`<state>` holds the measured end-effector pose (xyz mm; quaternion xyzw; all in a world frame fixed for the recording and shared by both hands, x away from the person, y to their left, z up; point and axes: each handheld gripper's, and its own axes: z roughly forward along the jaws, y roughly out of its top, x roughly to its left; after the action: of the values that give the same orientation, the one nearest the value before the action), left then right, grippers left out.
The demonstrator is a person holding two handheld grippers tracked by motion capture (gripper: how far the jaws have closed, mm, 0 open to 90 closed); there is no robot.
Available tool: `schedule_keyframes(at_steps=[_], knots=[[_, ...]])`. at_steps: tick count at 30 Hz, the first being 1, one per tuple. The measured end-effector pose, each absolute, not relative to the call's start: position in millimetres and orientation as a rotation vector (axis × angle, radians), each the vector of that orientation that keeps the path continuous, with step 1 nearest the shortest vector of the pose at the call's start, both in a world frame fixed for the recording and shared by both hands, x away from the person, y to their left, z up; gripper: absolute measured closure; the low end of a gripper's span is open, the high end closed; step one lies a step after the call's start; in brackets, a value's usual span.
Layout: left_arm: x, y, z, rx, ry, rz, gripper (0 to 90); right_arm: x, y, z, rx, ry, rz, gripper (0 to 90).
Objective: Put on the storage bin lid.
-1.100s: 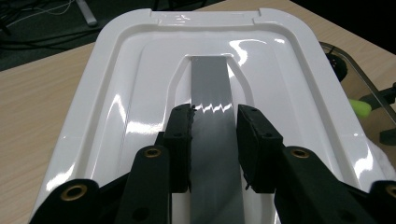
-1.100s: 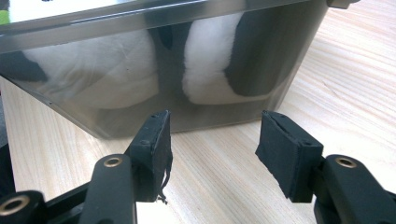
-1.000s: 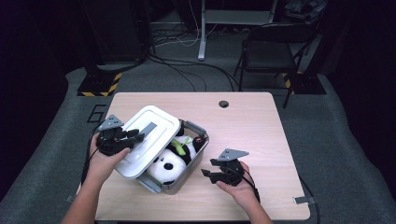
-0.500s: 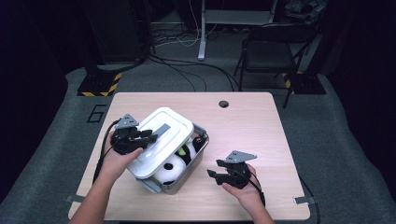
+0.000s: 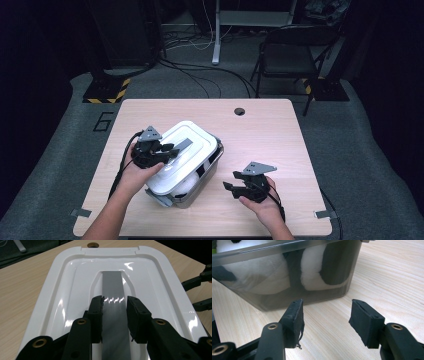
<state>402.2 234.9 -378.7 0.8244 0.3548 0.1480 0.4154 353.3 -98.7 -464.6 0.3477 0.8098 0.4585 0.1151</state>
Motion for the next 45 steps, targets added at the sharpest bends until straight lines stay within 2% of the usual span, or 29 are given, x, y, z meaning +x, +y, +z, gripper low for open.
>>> schedule_keyframes(at_steps=[14, 24, 31, 45], knots=[[404.7, 213.2, -385.9, 2.097, 0.872, 0.358, 66.6, 353.3, -99.2, -464.0, 1.014, 2.368, 1.347, 43.3], [404.3, 217.3, -391.8, 2.073, 0.858, 0.333, 65.9, 354.0, -99.8, -463.9, 1.024, 2.365, 1.349, 43.3], [405.0, 230.0, -387.7, 2.029, 0.885, 0.337, 50.1, 355.0, -99.8, -463.9, 1.028, 2.364, 1.352, 43.3], [402.5, 280.8, -380.1, 1.96, 0.927, 0.412, 44.6, 356.7, -103.7, -452.9, 1.03, 2.34, 1.364, 43.4]])
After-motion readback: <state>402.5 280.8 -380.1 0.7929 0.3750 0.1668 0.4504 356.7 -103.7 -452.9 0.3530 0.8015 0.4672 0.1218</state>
